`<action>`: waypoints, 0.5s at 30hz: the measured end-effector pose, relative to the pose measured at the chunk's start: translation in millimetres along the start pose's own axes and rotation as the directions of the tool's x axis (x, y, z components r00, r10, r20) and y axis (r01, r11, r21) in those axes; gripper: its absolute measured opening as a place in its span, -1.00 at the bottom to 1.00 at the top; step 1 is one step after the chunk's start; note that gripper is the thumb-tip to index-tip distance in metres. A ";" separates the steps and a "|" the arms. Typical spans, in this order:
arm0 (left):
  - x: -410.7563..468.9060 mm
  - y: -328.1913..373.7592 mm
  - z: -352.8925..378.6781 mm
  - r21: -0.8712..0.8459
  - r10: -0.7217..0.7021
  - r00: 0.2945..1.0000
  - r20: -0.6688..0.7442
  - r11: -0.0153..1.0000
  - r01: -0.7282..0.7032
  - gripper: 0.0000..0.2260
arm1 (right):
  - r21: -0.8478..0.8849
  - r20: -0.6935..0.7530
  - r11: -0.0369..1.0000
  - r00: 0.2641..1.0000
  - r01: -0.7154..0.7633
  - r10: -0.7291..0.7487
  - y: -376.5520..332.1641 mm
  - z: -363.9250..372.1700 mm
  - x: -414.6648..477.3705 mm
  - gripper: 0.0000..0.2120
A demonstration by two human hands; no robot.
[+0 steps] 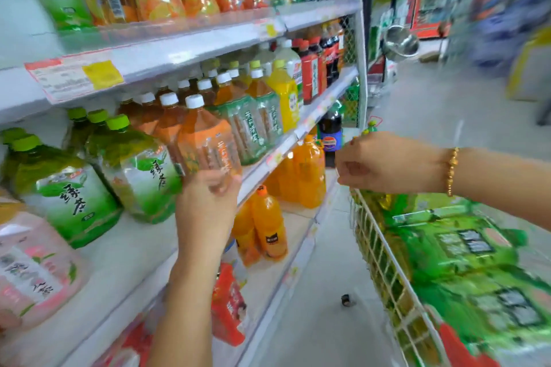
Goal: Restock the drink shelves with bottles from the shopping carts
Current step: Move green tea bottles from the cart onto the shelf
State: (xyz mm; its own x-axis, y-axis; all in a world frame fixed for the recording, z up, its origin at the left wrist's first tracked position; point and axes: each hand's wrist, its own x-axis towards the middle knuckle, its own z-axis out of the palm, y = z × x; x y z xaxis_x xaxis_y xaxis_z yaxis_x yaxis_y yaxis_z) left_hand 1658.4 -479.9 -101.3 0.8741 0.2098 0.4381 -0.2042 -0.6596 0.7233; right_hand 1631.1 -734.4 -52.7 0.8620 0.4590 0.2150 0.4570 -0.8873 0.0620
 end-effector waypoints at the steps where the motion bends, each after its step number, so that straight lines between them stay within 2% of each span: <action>1: -14.0 21.7 12.9 -0.096 0.109 0.987 0.117 0.991 -0.098 -0.87 | -0.023 0.016 0.997 0.997 -0.069 0.070 15.1 -4.2 -18.2 -0.82; 2: -24.7 40.5 29.4 -0.161 0.213 0.945 0.246 0.971 -0.177 -0.76 | -0.046 0.045 0.987 0.986 -0.156 0.158 31.4 -7.4 -36.6 -0.76; 4: -39.0 76.2 64.8 -0.252 0.357 0.810 0.465 0.930 -0.266 -0.66 | -0.129 0.145 0.934 0.925 -0.334 0.351 61.4 -10.8 -73.4 -0.66; 6: -42.8 108.3 100.6 -0.293 0.443 0.674 0.591 0.897 -0.332 -0.73 | -0.243 0.292 0.853 0.804 -0.462 0.518 86.1 -7.9 -109.1 -0.66; 7: -41.6 122.9 118.8 -0.302 0.462 0.620 0.634 0.886 -0.352 -0.80 | -0.275 0.380 0.813 0.719 -0.513 0.582 95.4 -5.7 -125.7 -0.71; 8: -39.1 136.8 137.1 -0.277 0.458 0.561 0.690 0.882 -0.381 -0.83 | -0.275 0.456 0.778 0.635 -0.566 0.623 104.4 -1.9 -140.3 -0.72; 11: -29.1 174.5 183.1 -0.110 0.369 0.367 0.854 0.817 -0.566 -0.42 | -0.138 0.643 0.643 0.426 -0.754 0.637 123.9 8.8 -170.4 -0.60; 13: -19.8 191.9 205.2 -0.032 0.294 0.324 0.899 0.783 -0.621 -0.27 | -0.032 0.712 0.551 0.368 -0.834 0.598 130.0 15.3 -174.3 -0.59; 15: -5.3 202.8 223.0 0.048 0.182 0.302 0.936 0.781 -0.622 -0.22 | 0.063 0.723 0.504 0.387 -0.861 0.572 134.4 20.6 -170.0 -0.59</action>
State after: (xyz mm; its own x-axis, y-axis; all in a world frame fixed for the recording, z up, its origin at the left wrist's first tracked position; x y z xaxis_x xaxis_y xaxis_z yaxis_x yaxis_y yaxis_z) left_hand 1710.7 -775.6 -75.9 0.6389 -0.7324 -0.2355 -0.6822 -0.6808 0.2667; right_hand 1550.5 -930.8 -101.0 0.7539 -0.2976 -0.5857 -0.4985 -0.8398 -0.2149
